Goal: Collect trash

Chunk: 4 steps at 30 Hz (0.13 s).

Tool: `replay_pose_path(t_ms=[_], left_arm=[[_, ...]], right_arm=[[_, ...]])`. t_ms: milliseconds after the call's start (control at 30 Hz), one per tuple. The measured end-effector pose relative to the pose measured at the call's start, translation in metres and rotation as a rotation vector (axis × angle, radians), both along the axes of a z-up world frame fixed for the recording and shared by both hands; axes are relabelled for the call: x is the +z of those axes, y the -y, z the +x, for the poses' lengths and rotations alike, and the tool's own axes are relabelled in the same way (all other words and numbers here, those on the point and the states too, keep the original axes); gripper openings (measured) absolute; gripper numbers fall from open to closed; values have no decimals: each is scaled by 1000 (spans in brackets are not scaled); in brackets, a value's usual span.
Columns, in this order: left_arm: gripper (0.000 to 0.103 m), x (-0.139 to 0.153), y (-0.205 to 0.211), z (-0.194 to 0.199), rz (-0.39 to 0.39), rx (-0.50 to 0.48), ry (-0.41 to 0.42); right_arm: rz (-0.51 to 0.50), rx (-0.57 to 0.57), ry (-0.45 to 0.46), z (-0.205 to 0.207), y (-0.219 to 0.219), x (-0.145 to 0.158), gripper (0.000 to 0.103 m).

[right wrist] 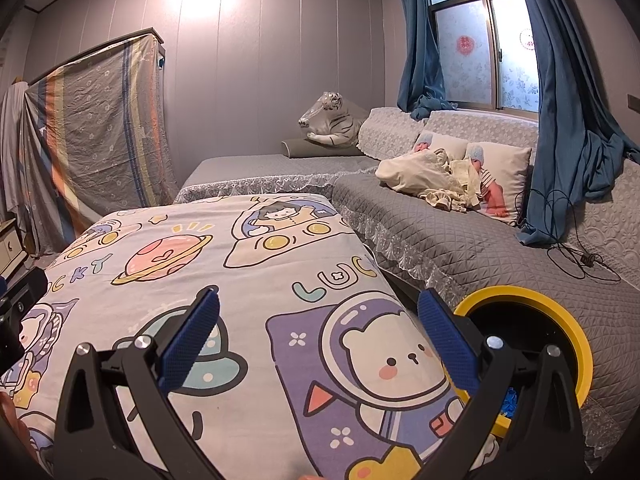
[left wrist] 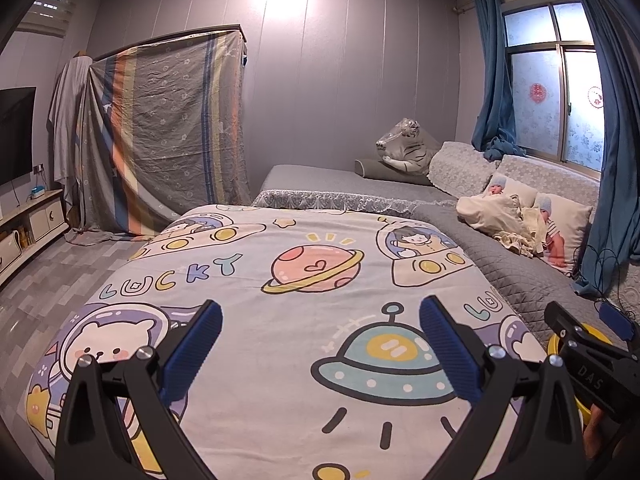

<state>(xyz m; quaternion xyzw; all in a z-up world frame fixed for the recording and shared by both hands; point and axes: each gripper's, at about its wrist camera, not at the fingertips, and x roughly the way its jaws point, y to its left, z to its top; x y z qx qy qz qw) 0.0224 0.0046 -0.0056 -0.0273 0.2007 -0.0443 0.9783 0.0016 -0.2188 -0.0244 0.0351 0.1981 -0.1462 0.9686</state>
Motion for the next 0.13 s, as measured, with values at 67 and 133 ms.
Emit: replay_pose_path(t_ms=[67, 133], left_arm=[[95, 0, 0, 1, 0, 0, -2], [95, 0, 0, 1, -1, -2, -3]], right_arm=[[1, 1, -1, 0, 1, 0, 95], [0, 0, 0, 0, 0, 0, 95]])
